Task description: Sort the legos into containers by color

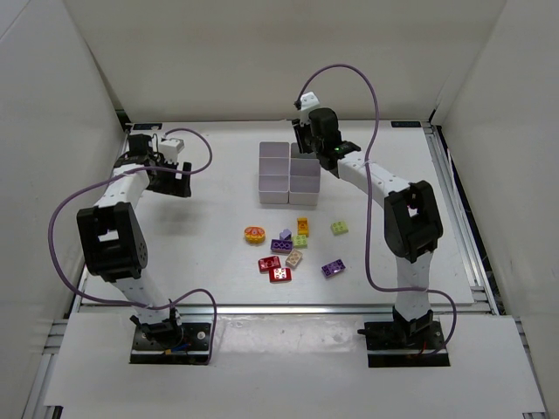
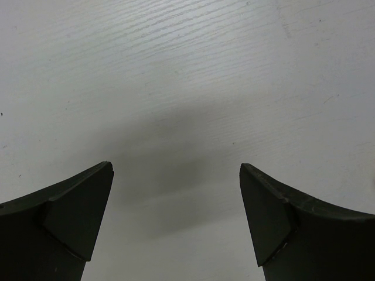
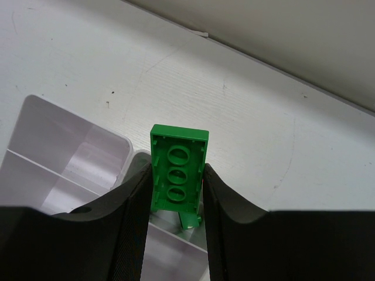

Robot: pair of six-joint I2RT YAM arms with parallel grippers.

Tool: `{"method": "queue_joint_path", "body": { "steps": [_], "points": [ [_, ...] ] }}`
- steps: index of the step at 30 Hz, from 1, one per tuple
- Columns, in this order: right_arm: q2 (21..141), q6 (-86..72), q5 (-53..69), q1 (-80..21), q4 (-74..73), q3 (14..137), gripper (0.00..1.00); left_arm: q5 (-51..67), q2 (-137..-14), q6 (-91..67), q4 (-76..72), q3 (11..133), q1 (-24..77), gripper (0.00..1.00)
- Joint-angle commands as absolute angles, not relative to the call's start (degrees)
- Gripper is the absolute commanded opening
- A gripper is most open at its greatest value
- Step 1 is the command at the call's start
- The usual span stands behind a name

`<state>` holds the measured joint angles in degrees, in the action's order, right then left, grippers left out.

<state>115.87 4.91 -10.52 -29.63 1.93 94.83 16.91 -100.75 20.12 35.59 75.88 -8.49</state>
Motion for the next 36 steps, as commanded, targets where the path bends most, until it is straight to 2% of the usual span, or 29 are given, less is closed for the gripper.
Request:
{"method": "queue_joint_path", "body": {
  "steps": [1,8,20,24,30,36],
  "points": [
    [116.10,4.83,-10.02,-29.44,4.83,95.80,0.31,17.14,-100.37,20.48,35.77,77.78,-8.26,0.99],
    [115.66,5.10,-9.76,-29.09,4.92,94.75,0.46,17.31,-100.63,20.13,35.95,77.96,-8.26,0.99],
    [114.08,5.36,-8.96,-28.65,4.83,92.90,0.49,17.67,-100.55,19.78,36.12,78.05,-8.26,0.99],
    [110.40,5.19,-9.40,-28.56,4.22,91.59,0.49,20.90,-96.78,20.65,36.21,76.38,-8.26,0.99],
    [96.98,2.29,-11.34,-26.64,-3.04,87.63,0.49,30.66,-89.57,36.81,45.51,73.56,-3.79,0.99],
    [90.79,1.14,-6.07,-13.82,-15.54,87.71,0.51,36.29,-89.82,47.54,55.54,76.55,2.52,1.00]
  ]
}}
